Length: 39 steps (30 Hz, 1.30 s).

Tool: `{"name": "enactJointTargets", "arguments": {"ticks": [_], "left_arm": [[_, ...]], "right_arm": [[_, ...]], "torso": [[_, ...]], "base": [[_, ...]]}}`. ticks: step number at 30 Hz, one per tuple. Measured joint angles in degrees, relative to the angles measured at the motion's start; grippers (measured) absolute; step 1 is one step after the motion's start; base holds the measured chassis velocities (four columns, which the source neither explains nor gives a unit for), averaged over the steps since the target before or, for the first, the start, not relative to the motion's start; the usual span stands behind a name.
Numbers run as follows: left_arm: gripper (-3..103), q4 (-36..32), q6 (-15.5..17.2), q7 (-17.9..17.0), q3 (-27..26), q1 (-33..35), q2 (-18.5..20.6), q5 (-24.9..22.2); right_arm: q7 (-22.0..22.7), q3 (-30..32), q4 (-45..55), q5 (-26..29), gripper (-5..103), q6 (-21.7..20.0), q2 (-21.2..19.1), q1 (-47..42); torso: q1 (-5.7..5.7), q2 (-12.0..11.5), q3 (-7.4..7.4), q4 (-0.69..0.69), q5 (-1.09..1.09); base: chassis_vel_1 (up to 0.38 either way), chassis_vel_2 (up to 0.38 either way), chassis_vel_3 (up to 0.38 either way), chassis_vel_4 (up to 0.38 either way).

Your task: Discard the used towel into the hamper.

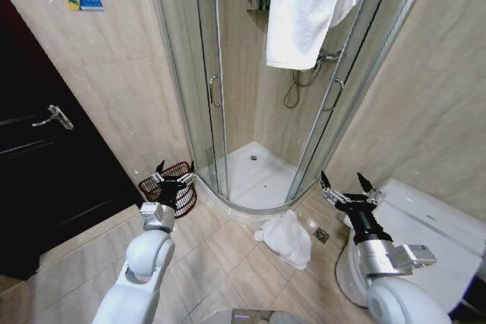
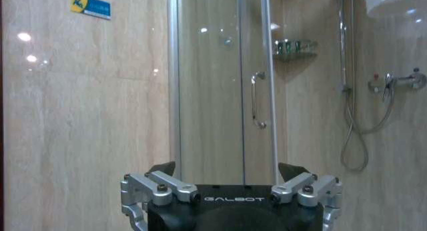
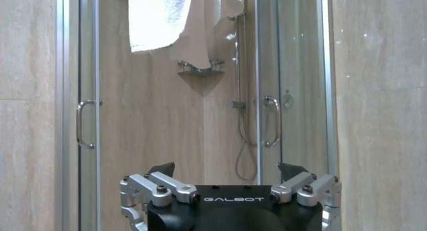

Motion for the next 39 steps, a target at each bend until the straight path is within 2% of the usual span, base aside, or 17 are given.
{"name": "enactJointTargets", "arguments": {"ticks": [5, 7, 10, 15, 20, 21, 24, 25, 27, 29, 32, 37, 39], "left_arm": [[100, 0.3, -2.4, 0.0, 0.8, 0.2, 0.2, -0.7], [100, 0.4, -2.5, 0.0, 0.8, 0.3, 0.2, -0.9], [100, 0.9, -2.0, 1.5, -0.5, -0.8, 0.2, -1.2], [100, 0.5, -1.8, 2.1, -1.6, -0.1, -0.1, -0.8], [100, 0.3, -5.0, 2.2, -2.1, 3.0, -1.3, 0.1], [100, 0.3, -5.0, 2.2, -2.1, 3.0, -1.3, 0.1], [100, 0.5, -7.3, 2.1, -1.3, 4.2, -1.9, 0.4], [100, 0.5, -7.3, 2.1, -1.3, 4.2, -1.9, 0.4], [100, 0.0, -8.7, 2.1, -1.2, 5.7, -2.4, 0.7], [100, -0.1, -8.8, 2.1, -1.2, 6.0, -2.4, 0.8], [100, -0.5, -9.4, 1.4, -1.3, 7.4, -2.9, 1.5], [100, 0.2, -9.7, 0.6, -1.0, 6.3, -2.9, 2.1], [100, 0.7, -9.7, 0.1, -0.4, 5.6, -2.5, 2.3]], "right_arm": [[3.7, 1.0, 0.0, 2.2, 100, -0.4, -2.7, -0.2], [4.0, 1.0, 0.0, 2.3, 100, -0.4, -3.0, -0.2], [5.0, 1.3, 0.0, 3.4, 100, 1.7, -6.1, -0.5], [5.7, 1.5, 0.0, 4.4, 100, 2.1, -8.6, 1.0], [9.0, 1.9, -0.2, 8.2, 100, 0.0, -14.5, 7.8], [9.0, 1.9, -0.2, 8.2, 100, 0.0, -14.5, 7.8], [10.4, 2.3, -3.4, 12.1, 100, -0.5, -19.2, 14.2], [10.4, 2.3, -3.4, 12.1, 100, -0.5, -19.2, 14.2], [11.0, 2.1, -5.1, 15.1, 100, -0.8, -21.6, 18.2], [11.0, 2.1, -5.3, 15.4, 100, -0.9, -22.0, 18.9], [11.2, 1.4, -6.6, 18.6, 100, -2.5, -24.4, 25.2], [12.0, 0.5, -7.1, 21.6, 100, -4.8, -26.7, 30.3], [12.3, -0.2, -8.0, 22.4, 100, -5.7, -28.9, 33.3]], "torso": [[0.14, 0.3, 0.20, 0.00, 0.00], [0.14, 0.3, 0.20, 0.00, 0.00], [0.10, 0.2, 0.14, -0.01, 0.00], [0.05, 0.1, 0.09, -0.01, 0.00], [-0.04, -0.1, -0.03, 0.00, 0.01], [-0.04, -0.1, -0.03, 0.00, 0.01], [-0.08, -0.2, -0.07, 0.00, 0.01], [-0.08, -0.2, -0.07, 0.00, 0.01], [-0.09, -0.2, -0.09, 0.00, 0.01], [-0.10, -0.3, -0.10, 0.00, 0.01], [-0.15, -0.3, -0.14, 0.00, 0.01], [-0.16, -0.4, -0.17, 0.01, -0.01], [-0.17, -0.4, -0.19, 0.00, -0.01]], "base": [[0.000, 0.000, 0.000, 0.000], [0.000, 0.000, 0.000, 0.000], [0.000, 0.000, 0.000, 0.000], [0.000, 0.000, 0.000, 0.000], [0.000, 0.000, 0.000, 0.000], [0.000, 0.000, 0.000, 0.000], [0.000, 0.000, 0.000, 0.000], [0.000, 0.000, 0.000, 0.000], [0.000, 0.000, 0.000, 0.000], [0.000, 0.000, 0.000, 0.000], [0.000, 0.000, 0.000, 0.000], [0.000, 0.000, 0.000, 0.000], [0.000, 0.000, 0.000, 0.000]]}}
